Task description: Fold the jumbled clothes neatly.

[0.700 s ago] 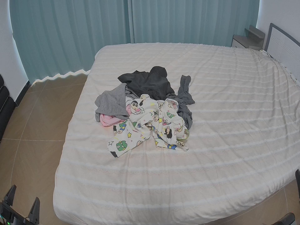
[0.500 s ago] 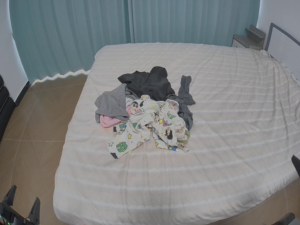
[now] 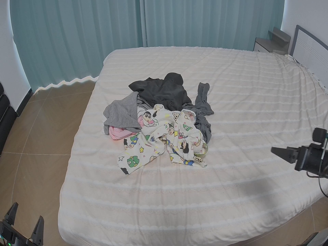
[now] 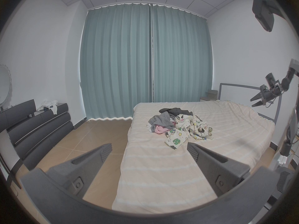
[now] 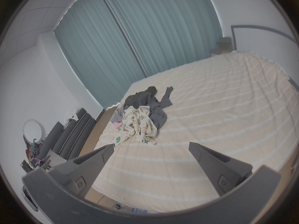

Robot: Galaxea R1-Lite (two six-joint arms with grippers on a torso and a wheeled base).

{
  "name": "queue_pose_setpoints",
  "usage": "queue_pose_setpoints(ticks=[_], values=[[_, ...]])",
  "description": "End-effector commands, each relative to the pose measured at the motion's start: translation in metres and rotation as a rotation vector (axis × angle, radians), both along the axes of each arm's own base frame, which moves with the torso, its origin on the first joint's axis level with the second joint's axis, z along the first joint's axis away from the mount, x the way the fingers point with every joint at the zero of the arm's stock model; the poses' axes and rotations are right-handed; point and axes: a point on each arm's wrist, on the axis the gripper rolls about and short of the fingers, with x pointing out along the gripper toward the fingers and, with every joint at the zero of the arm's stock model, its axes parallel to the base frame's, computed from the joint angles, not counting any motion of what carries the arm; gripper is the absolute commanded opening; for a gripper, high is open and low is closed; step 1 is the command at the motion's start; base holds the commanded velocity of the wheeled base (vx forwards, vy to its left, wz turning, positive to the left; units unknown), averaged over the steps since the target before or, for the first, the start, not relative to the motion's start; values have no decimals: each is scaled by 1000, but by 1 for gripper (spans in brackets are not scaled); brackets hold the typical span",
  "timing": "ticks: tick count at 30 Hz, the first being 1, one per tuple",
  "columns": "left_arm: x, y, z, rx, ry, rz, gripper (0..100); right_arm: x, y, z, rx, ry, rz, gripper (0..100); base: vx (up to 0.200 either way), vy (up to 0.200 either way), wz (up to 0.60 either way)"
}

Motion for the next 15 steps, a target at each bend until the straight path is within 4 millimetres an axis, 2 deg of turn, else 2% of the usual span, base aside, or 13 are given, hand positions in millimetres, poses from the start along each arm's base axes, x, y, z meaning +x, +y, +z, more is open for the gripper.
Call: queue_pose_setpoints(ticks=[1, 3, 7, 11, 15], values=[[-1, 0, -3, -1, -6, 1, 100, 105, 98, -120, -47, 287, 134, 100, 0, 0, 0], [-1, 0, -3, -1, -6, 1, 100, 115, 109, -137, -65, 319, 139, 100, 0, 0, 0], [-1, 0, -3, -6, -6, 2, 100, 129, 128, -152, -43, 342, 144, 100, 0, 0, 0], [-1, 0, -3, -9, -6, 2, 100, 127, 146, -165, -51, 369, 178, 100, 0, 0, 0], [-1, 0, -3, -10, -6, 2, 100, 130, 148, -171, -55, 361, 175, 100, 0, 0, 0]])
